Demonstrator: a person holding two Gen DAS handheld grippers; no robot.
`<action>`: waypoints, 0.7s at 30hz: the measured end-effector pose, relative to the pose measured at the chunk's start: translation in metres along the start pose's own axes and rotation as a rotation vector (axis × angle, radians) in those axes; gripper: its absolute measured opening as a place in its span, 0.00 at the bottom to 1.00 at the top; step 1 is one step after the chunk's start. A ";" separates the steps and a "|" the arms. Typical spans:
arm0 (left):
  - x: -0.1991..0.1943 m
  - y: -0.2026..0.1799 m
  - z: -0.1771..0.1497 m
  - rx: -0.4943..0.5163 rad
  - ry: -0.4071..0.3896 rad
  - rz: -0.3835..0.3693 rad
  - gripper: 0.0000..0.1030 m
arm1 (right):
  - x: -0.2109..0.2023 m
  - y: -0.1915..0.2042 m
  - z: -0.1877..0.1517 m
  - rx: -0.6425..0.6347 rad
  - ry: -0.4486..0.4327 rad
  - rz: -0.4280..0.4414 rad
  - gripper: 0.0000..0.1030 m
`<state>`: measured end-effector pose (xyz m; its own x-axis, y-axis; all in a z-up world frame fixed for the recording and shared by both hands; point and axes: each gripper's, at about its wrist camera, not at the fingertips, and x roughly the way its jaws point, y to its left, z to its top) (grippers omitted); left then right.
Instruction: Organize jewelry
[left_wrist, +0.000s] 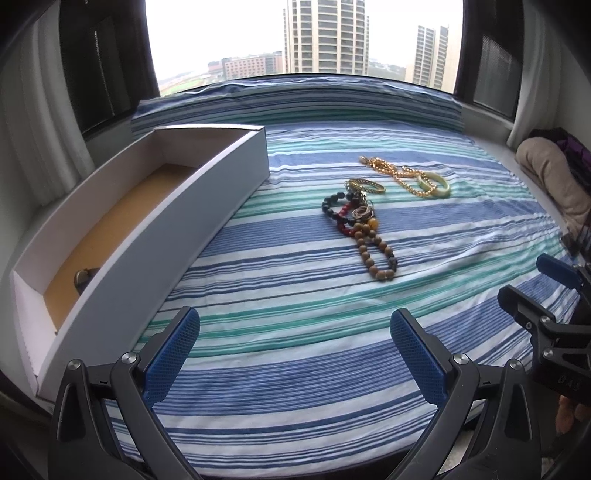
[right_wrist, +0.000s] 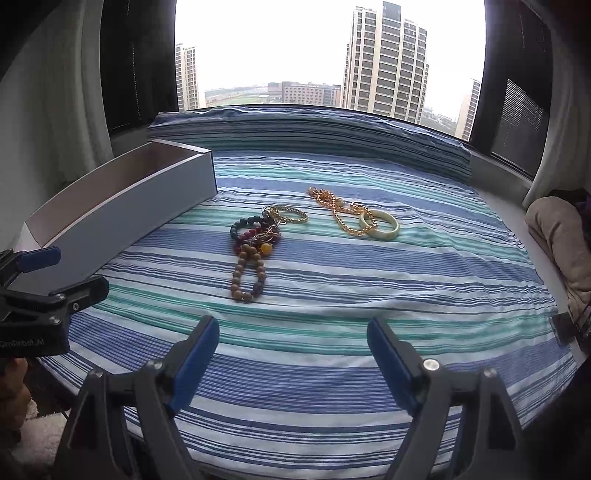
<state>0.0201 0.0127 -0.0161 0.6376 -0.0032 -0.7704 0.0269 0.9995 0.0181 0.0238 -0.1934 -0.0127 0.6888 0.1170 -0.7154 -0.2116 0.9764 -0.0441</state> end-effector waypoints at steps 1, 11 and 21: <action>0.001 0.000 0.000 -0.003 0.004 -0.005 1.00 | 0.000 0.001 0.000 -0.005 0.002 0.003 0.82; 0.007 -0.009 0.002 0.020 0.024 -0.008 1.00 | 0.006 0.001 -0.001 -0.010 0.017 0.016 0.82; 0.016 -0.014 0.001 0.029 0.058 -0.022 1.00 | 0.011 -0.007 -0.002 0.018 0.041 0.034 0.82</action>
<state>0.0312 -0.0012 -0.0279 0.5909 -0.0220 -0.8064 0.0631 0.9978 0.0191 0.0318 -0.1989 -0.0218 0.6520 0.1432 -0.7446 -0.2222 0.9750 -0.0071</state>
